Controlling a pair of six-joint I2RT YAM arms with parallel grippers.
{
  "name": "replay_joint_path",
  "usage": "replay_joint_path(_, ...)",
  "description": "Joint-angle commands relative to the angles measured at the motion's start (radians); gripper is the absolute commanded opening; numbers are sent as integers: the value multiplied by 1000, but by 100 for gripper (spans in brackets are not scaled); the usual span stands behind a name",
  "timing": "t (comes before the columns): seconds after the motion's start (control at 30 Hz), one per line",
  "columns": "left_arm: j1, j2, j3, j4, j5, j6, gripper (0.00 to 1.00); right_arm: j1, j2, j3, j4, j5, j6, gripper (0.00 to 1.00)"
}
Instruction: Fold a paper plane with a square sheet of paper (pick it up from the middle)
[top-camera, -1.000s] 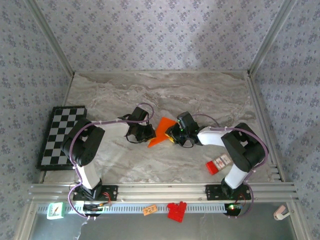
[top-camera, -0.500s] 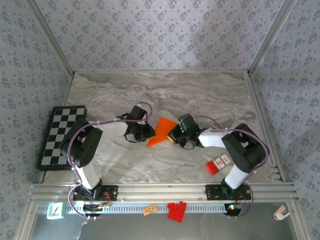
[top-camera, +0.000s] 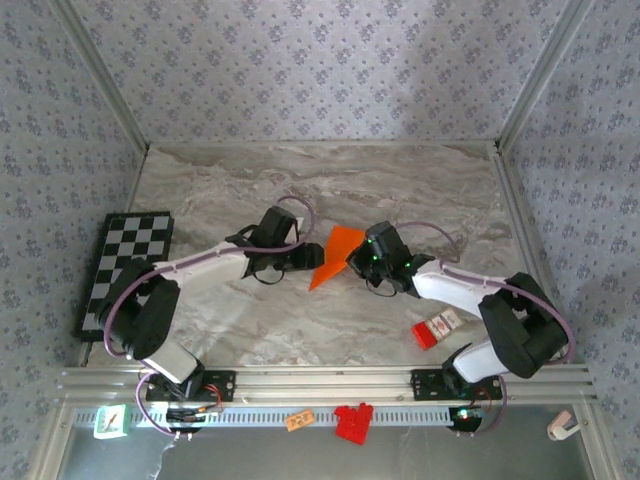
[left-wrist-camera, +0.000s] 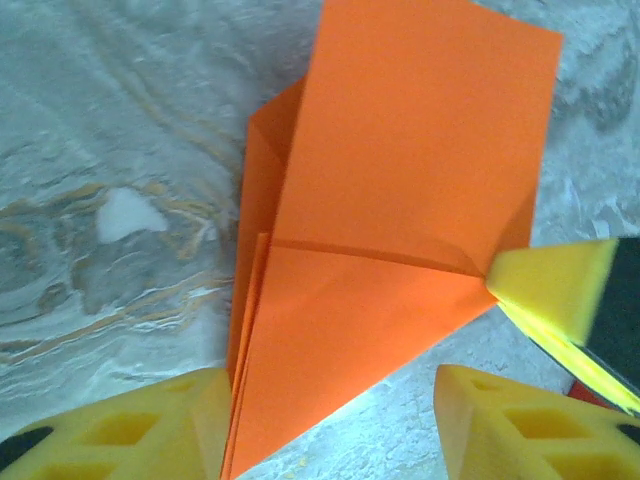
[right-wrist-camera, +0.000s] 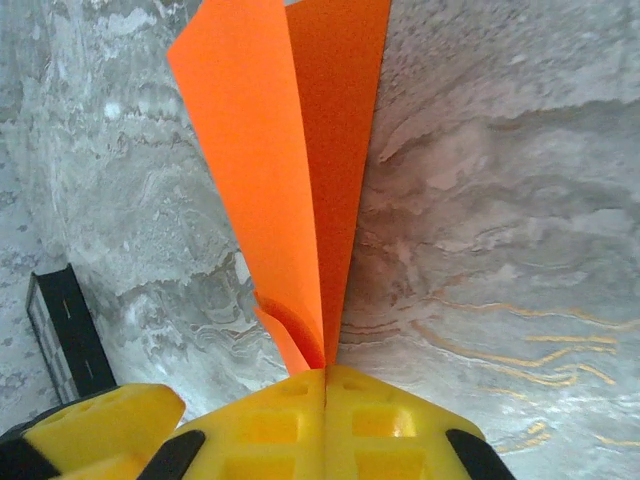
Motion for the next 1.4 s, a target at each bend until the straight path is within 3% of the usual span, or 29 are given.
replay_joint_path(0.0, -33, -30, -35, 82, -49, 190, 60, -9, -35, 25, -101, 53, -3, 3)
replay_joint_path(0.33, -158, -12, -121, 291, -213, 487, 75, -51, -43, 25, -105, -20, 94, 3)
replay_joint_path(0.67, -258, 76, -109, 363, -349, 685, 79, -87, -67, 43, -101, -68, 124, 3)
replay_joint_path(1.0, -267, 164, -104, 489, -363, 827, 66, -104, -72, 52, -134, -97, 127, 4)
replay_joint_path(1.37, -265, 189, -103, 510, -352, 846, 47, -108, -64, 55, -145, -110, 132, 5)
